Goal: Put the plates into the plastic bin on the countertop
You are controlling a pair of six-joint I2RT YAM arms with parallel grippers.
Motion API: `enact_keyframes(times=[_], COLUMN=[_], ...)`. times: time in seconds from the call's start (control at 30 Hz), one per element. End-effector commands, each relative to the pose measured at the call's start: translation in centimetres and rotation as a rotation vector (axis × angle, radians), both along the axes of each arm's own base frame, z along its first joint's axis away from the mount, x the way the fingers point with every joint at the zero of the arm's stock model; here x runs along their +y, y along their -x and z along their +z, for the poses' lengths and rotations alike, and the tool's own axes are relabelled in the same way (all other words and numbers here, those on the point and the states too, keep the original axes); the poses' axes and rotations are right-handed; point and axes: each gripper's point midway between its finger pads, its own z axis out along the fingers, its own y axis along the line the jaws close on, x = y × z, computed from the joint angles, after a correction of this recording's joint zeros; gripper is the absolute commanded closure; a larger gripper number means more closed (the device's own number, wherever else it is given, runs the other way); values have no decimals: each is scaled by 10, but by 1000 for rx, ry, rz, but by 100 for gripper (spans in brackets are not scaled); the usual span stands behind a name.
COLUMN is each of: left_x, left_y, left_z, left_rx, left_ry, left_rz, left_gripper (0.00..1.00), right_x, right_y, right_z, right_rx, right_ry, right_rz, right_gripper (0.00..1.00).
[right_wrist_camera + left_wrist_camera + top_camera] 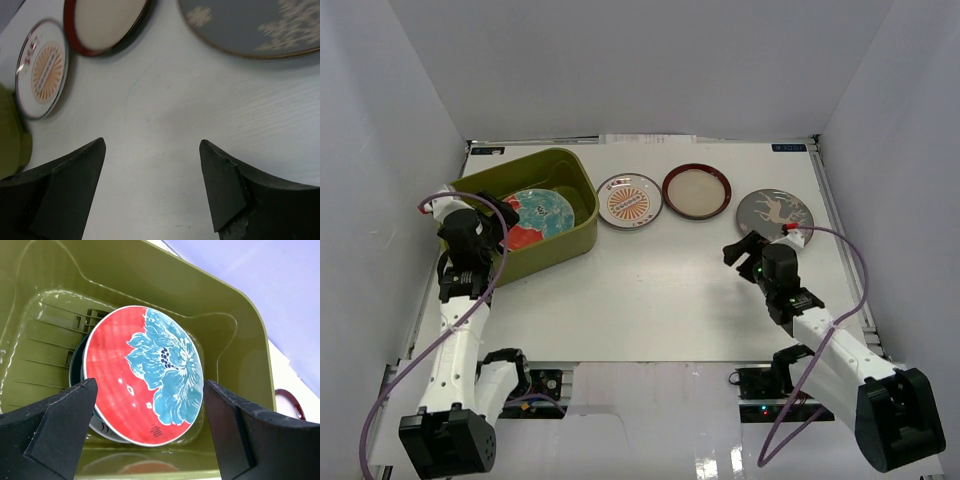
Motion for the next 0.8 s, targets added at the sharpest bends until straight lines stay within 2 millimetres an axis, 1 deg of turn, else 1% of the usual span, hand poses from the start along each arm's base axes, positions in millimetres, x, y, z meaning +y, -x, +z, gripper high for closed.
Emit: enact_keyframes(times=[0.0,0.03,0.1,0.13,0.17,0.2,0.23,0.27,0.33,0.37,0.4,0.43,0.47,0.5,0.53,0.57,0.6,0.63,0.67,0.7,0.73,0.77], left_x=[-11,-19,-42,-59,-82,-97,-112,-122,-150,-158,-170,-178,-194,-202,-210,-222,-227,-231,-235,-238,-240,-243], left_y=[6,6,6,7,11,14,20,25,42,48,59,65,78,85,92,103,108,112,117,119,120,122], left_z=[32,38,46,53,57,63,66,70,85,88,94,95,95,96,96,86,86,83,74,73,70,67], left_rx=[-49,-66,-94,-124,-144,-166,-182,-198,-258,-272,-298,-310,-320,-331,-336,-314,-321,-316,-298,-296,-289,-278], left_ry=[-82,-89,-102,-103,-97,-98,-93,-94,-99,-100,-98,-92,-65,-49,-26,24,43,63,86,109,120,129], left_rz=[-60,-99,-212,-318,-414,-482,-564,-622,-769,-811,-869,-918,-1019,-1068,-1119,-1201,-1234,-1259,-1285,-1294,-1307,-1324], left_gripper=[2,2,2,2,2,2,2,2,2,2,2,2,2,2,2,2,2,2,2,2,2,2], right_x=[-58,-82,-101,-121,-126,-137,-150,-154,-166,-169,-173,-176,-176,-175,-173,-169,-168,-164,-165,-163,-161,-161], right_y=[-33,-36,-39,-40,-41,-43,-42,-43,-44,-44,-48,-52,-56,-62,-67,-73,-76,-80,-89,-89,-93,-99], right_z=[27,22,17,10,7,6,-3,-5,-13,-16,-15,-23,-24,-34,-37,-37,-52,-54,-47,-60,-59,-56], right_rx=[-112,-101,-92,-66,-58,-62,-37,-36,-32,-26,-29,-10,-11,15,25,26,70,74,27,49,43,22], right_ry=[0,-1,-14,-16,-29,-46,-64,-85,-141,-153,-160,-173,-185,-201,-246,-281,-305,-348,-370,-394,-438,-454], right_rz=[-287,-369,-423,-484,-495,-525,-560,-567,-591,-597,-600,-596,-585,-572,-558,-532,-532,-529,-522,-530,-529,-525], right_gripper=[19,19,20,21,21,23,24,26,27,27,27,27,29,30,32,33,35,38,42,44,45,53])
